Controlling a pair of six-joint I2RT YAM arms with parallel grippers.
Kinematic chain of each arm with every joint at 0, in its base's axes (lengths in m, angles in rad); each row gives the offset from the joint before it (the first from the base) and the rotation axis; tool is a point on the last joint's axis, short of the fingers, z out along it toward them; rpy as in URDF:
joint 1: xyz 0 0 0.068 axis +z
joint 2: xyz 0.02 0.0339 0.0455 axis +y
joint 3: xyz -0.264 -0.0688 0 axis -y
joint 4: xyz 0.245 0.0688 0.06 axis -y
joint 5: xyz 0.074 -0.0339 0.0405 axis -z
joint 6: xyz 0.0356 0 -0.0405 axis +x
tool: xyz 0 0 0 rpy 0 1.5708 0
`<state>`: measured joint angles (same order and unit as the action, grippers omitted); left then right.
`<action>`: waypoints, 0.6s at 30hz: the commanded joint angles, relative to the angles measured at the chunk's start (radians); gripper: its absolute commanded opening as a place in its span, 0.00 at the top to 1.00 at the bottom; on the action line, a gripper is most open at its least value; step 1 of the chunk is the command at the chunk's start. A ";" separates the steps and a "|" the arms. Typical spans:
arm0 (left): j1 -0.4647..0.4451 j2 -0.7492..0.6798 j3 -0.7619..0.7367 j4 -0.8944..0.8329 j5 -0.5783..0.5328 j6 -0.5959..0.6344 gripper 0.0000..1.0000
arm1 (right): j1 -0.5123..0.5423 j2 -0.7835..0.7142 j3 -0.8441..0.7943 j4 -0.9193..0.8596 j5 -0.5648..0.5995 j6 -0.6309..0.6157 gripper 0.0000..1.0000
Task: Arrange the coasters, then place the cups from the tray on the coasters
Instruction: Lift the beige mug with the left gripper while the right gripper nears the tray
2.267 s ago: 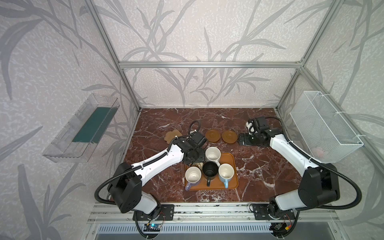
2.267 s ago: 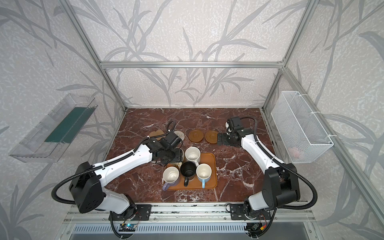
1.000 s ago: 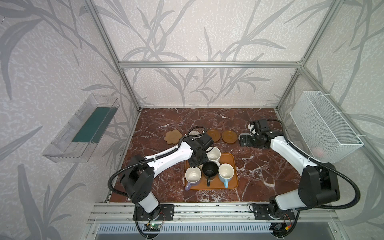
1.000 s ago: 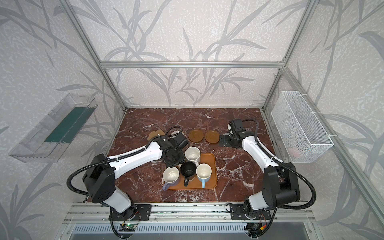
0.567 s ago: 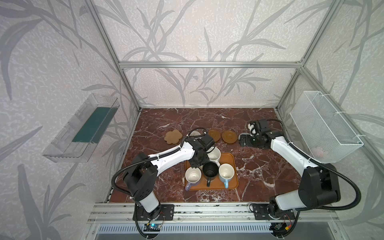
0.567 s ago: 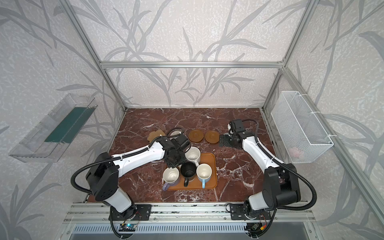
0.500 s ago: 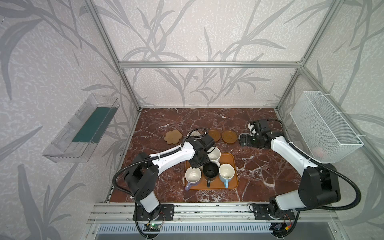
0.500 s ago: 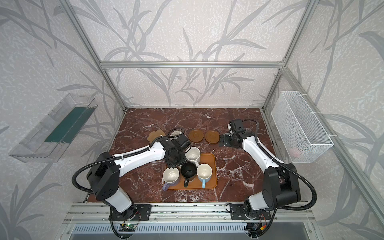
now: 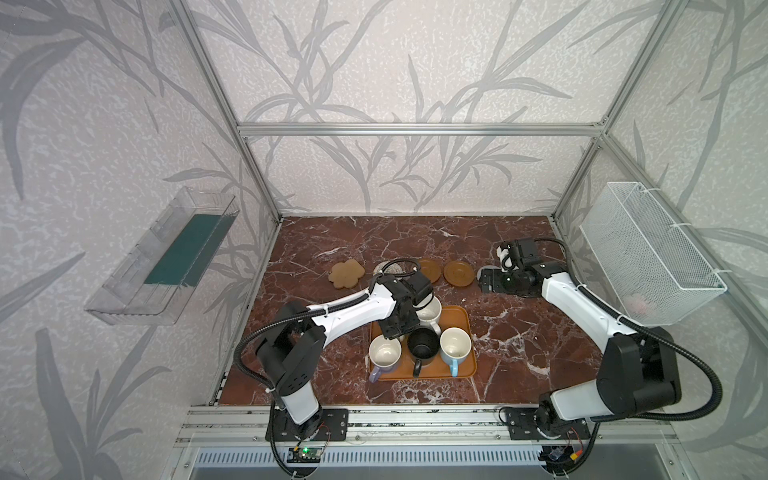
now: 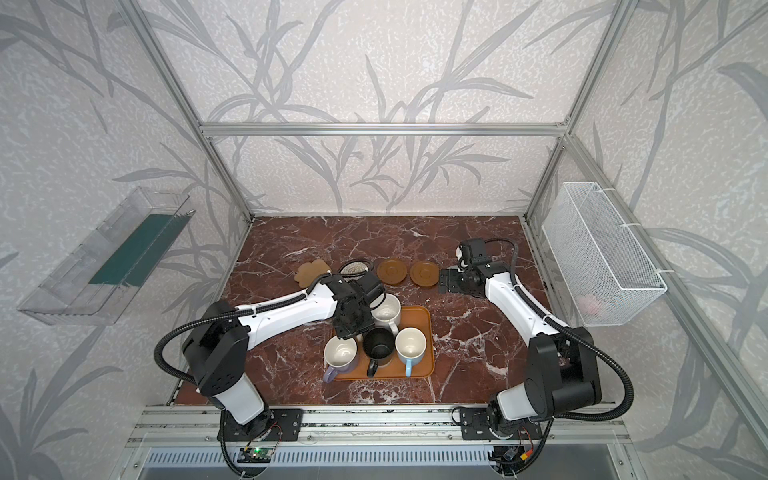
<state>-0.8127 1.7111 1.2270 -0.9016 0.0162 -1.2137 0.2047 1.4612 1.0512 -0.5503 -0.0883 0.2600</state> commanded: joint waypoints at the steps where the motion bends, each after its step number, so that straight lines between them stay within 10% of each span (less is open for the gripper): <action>1: 0.003 -0.016 0.046 -0.025 -0.092 0.029 1.00 | -0.004 -0.046 -0.005 0.006 -0.010 -0.008 0.01; 18: 0.010 -0.153 0.036 -0.027 -0.134 0.155 1.00 | 0.026 -0.172 -0.062 0.138 -0.202 -0.064 0.03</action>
<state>-0.8085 1.6001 1.2373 -0.9165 -0.0673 -1.0943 0.2195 1.3071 1.0008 -0.4473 -0.2474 0.2123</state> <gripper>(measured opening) 0.184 0.975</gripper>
